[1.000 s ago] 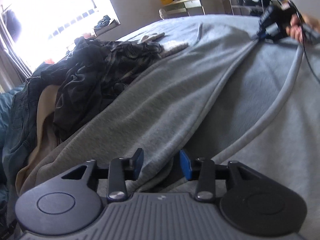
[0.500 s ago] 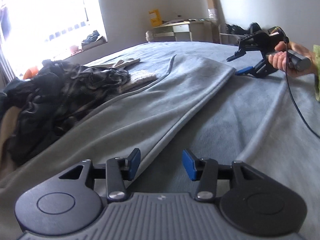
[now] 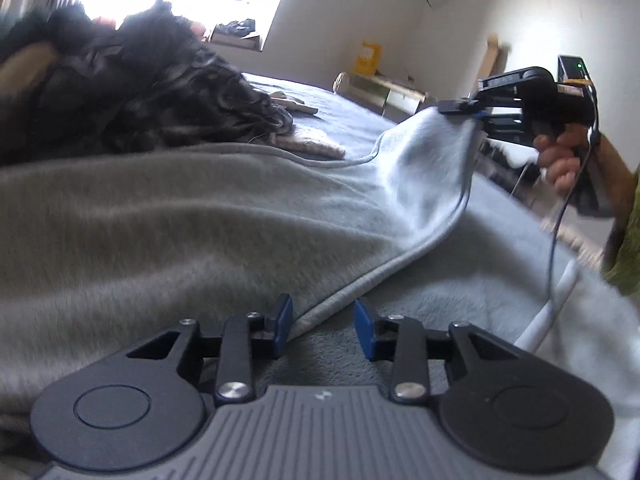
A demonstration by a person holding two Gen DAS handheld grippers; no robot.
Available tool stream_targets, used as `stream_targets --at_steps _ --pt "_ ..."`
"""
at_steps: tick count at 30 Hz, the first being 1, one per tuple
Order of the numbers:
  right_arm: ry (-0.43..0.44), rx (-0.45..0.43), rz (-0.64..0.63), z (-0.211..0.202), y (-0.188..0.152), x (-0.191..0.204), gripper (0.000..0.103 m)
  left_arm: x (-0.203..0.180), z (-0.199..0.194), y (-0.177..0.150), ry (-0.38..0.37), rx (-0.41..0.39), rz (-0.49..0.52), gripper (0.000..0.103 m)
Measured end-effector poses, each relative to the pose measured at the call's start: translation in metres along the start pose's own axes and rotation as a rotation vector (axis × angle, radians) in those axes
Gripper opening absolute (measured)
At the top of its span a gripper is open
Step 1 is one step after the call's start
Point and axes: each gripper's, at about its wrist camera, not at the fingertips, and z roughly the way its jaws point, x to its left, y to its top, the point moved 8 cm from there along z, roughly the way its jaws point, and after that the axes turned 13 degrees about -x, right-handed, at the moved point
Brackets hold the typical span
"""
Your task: Fold clothes
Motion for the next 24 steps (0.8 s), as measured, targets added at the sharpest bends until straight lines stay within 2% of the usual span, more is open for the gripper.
stream_targets --at_steps 3,6,8,10,13,14,15,18,20,22,24 --pt "0.097 0.186 -0.201 0.024 -0.041 0.066 0.010 0.007 0.000 0.001 -0.019 -0.004 -0.062 0.034" --pt "0.137 0.346 -0.298 0.035 -0.087 0.094 0.015 0.006 0.000 0.001 -0.018 -0.005 -0.057 0.034" --pt "0.141 0.385 -0.307 0.022 -0.104 0.095 0.020 0.004 0.000 0.001 -0.015 -0.007 -0.046 0.034" --pt "0.141 0.349 -0.244 0.008 -0.096 0.089 0.023 0.004 0.000 0.001 -0.014 -0.007 -0.045 0.034" --pt "0.140 0.260 -0.097 -0.025 -0.073 0.069 0.034 0.005 0.001 0.001 -0.015 -0.007 -0.050 0.034" --pt "0.121 0.225 -0.054 -0.032 -0.066 0.058 0.042 0.005 0.001 0.001 -0.014 -0.007 -0.050 0.034" --pt "0.083 0.200 -0.015 -0.037 -0.060 0.043 0.046 0.004 0.001 0.001 -0.013 -0.008 -0.048 0.034" --pt "-0.079 0.173 0.112 -0.040 -0.055 -0.007 0.051 0.004 0.001 0.000 -0.012 -0.010 -0.042 0.034" --pt "-0.137 0.170 0.314 -0.037 -0.063 -0.044 0.054 0.003 0.000 -0.001 -0.012 -0.011 -0.041 0.034" --pt "-0.155 0.160 0.523 -0.032 -0.076 -0.076 0.055 0.003 0.000 -0.001 -0.012 -0.012 -0.037 0.034" --pt "-0.152 0.145 0.631 -0.023 -0.088 -0.093 0.055 0.003 0.001 -0.002 -0.009 -0.014 -0.025 0.034"
